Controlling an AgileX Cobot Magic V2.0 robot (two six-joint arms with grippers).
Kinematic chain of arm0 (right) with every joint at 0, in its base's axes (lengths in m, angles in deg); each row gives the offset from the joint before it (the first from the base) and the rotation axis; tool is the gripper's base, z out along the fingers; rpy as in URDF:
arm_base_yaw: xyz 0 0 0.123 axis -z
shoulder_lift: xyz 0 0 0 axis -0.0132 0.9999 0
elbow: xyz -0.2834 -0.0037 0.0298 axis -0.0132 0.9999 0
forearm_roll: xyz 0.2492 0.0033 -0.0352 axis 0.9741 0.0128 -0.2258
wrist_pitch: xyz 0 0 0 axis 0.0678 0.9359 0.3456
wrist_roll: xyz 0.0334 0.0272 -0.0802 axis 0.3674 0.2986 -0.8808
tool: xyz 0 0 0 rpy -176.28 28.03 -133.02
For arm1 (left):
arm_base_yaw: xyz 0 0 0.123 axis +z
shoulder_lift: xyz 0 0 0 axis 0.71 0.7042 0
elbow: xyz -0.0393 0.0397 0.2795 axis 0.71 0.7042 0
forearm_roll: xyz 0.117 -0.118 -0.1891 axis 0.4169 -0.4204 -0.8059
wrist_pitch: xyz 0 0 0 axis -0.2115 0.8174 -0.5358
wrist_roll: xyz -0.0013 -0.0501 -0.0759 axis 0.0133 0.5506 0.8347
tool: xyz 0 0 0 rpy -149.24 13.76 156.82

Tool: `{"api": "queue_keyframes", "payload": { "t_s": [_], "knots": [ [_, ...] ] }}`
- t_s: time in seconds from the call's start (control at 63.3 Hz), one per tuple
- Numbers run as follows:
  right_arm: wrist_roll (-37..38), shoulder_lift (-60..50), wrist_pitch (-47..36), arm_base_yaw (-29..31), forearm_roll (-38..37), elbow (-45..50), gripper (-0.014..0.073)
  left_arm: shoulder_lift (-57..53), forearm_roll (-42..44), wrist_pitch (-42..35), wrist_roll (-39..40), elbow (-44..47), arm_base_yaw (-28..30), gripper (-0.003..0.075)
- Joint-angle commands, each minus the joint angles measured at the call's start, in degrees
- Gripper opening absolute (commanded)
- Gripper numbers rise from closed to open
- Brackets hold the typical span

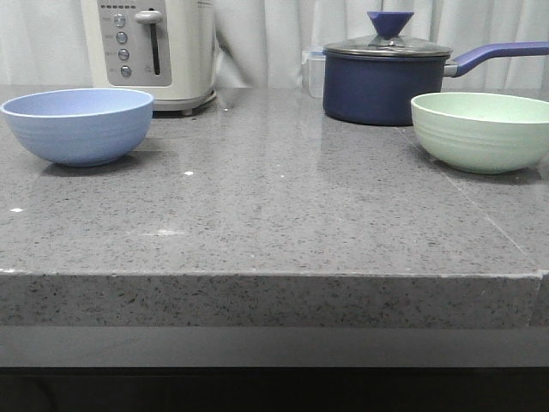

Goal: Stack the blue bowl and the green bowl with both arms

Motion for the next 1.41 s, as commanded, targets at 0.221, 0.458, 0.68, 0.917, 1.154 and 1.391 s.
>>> {"api": "queue_keyframes", "payload": {
  "t_s": [0.221,0.458,0.68,0.917,1.154,1.391],
  "knots": [
    [0.1,16.9,8.2,0.3,0.1,-15.4,-0.0063,14.2,-0.7,5.8,0.1,-9.3,-0.5,-0.002],
    [0.1,27.4,10.5,0.3,0.1,-17.6,-0.0063,17.2,-0.8,6.1,0.1,-9.2,-0.5,-0.002],
    [0.1,32.2,11.6,0.3,0.1,-17.6,-0.0063,18.1,-1.1,6.2,0.1,-9.2,-0.5,-0.002],
    [0.1,33.8,12.3,0.3,0.1,-17.6,0.0135,18.1,-2.1,6.2,0.1,-9.1,-0.5,0.0111],
    [0.1,33.8,12.5,0.3,0.1,-17.6,0.0545,18.1,-2.5,6.1,0.1,-9.1,-0.5,0.0527],
    [0.1,37.4,15.3,0.3,3.8,-20.5,0.0544,18.1,-4.5,6.0,-1.2,-9.1,-1.8,0.0491]
  ]
}}
